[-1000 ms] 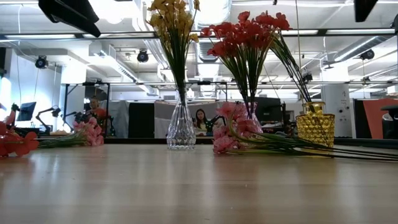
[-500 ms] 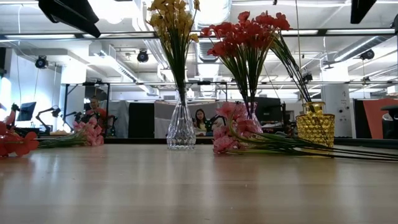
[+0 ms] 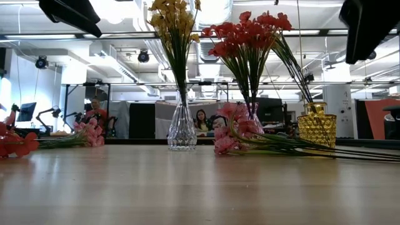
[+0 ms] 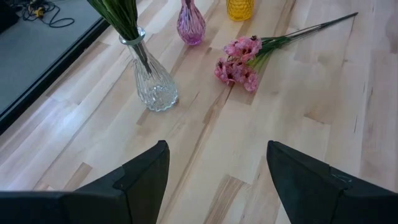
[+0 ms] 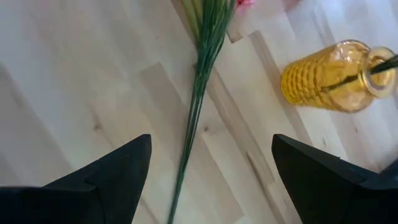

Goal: Sort flowers into vase by color
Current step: Put the right pink flowers into the yellow vase

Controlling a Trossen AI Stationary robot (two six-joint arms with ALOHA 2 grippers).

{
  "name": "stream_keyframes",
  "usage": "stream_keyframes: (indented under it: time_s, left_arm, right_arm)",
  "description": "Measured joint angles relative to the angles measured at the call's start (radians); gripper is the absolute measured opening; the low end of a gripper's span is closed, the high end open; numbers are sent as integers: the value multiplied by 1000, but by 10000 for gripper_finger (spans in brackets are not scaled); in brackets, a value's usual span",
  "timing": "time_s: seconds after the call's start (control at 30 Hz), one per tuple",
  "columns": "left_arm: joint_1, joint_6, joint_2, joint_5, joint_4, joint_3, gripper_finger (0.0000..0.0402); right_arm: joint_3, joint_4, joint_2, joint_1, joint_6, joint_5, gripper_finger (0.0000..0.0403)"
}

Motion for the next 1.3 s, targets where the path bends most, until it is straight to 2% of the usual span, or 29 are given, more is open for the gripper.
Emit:
stream_keyframes:
  time_s: [0.27, 0.6, 0.93, 1.3]
  left_arm:
    - [0, 0, 1, 0, 1, 0, 251]
    - [0, 0, 1, 0, 1, 0, 251]
    - [0, 5, 1, -17, 1, 0, 251]
    - [0, 5, 1, -30, 1, 0, 251]
  right_arm:
    - [-143, 191, 0, -53, -73, 23, 324]
    - [-298, 403, 0, -66, -126, 124, 324]
    - [-488, 730, 2, -119, -183, 169, 321]
    - [-559, 832, 2, -162, -214, 193, 251]
